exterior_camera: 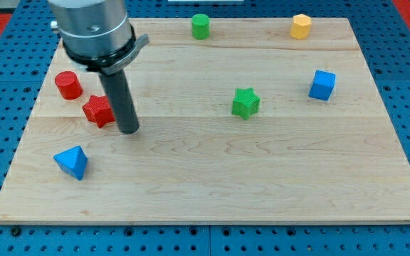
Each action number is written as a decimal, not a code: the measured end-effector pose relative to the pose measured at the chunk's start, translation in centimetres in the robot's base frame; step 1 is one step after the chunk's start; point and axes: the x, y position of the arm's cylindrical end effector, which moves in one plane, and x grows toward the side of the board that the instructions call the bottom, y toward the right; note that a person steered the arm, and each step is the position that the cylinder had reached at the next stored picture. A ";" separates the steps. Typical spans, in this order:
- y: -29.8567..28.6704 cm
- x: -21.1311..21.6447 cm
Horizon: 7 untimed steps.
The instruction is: Slide red star to the bottom center
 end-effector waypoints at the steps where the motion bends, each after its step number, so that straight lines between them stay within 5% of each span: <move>1: 3.5 -5.6; 3: -7.2 -9.7; 4: -8.1 -4.4; 7: 1.9 1.1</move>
